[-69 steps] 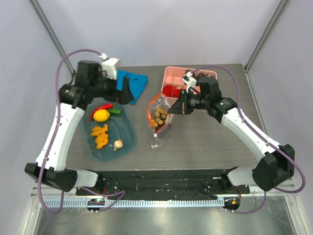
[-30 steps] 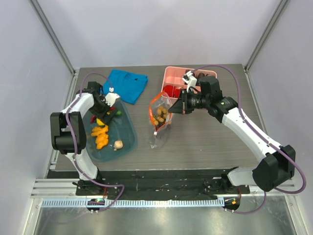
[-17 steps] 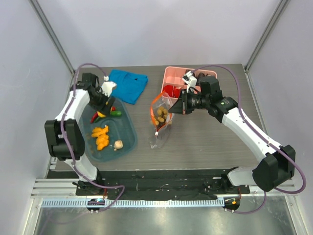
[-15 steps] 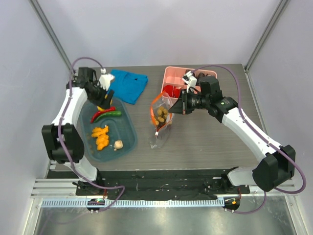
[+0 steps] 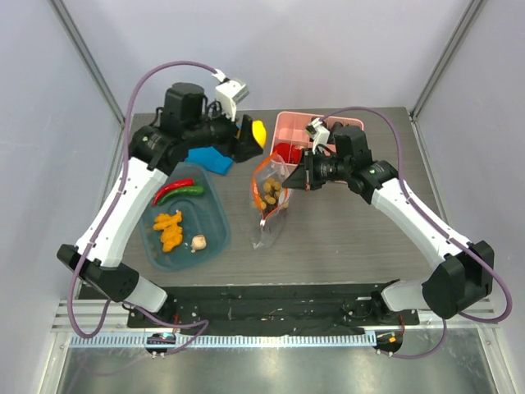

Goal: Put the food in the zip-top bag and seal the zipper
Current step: Place the fake fruit in the zipper food storage bag.

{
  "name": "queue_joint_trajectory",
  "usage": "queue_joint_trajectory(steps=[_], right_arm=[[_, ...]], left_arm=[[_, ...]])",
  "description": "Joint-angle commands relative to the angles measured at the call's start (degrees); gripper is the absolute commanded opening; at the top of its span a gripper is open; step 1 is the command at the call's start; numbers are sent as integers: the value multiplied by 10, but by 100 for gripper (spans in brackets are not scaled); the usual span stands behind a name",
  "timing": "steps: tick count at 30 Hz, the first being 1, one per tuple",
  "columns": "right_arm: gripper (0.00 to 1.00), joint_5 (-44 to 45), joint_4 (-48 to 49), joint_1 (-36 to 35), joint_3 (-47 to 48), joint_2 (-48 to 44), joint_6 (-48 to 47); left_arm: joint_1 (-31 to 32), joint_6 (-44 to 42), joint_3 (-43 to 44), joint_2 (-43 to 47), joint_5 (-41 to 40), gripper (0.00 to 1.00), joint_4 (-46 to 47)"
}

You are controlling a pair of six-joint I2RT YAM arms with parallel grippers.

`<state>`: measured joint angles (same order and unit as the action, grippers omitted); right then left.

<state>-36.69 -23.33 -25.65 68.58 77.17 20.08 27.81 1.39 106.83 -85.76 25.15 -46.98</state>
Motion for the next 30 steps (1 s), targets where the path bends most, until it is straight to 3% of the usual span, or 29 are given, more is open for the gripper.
queue_joint_trajectory(steps=[1,9,11,12,15,17,22,25,26,30], right_arm=[[1,1,12,1,29,-11,0],[1,-1,18,1,24,-19,8],[1,-2,19,1,25,-19,8],[1,-2,19,1,25,-19,8],[1,-2,19,2,25,-24,6],[1,-1,16,2,24,-27,3],[1,2,14,2,19,-32,-4],[1,5,12,1,17,-32,-8],[1,5,12,1,17,-32,-8],[1,4,12,2,15,-31,-13]], left_arm=[[51,106,-52,-11,3,47,46],[82,163,-157,-27,11,50,64],[84,162,-149,-33,9,59,45],[84,158,-144,-40,8,71,36],[84,120,-109,-38,-4,92,-17],[80,79,-88,-26,-14,99,-42],[14,40,-84,47,3,100,-77],[-69,9,-96,66,12,100,-135],[-116,-26,-107,71,16,100,-151],[-194,-174,-197,91,10,100,-223]])
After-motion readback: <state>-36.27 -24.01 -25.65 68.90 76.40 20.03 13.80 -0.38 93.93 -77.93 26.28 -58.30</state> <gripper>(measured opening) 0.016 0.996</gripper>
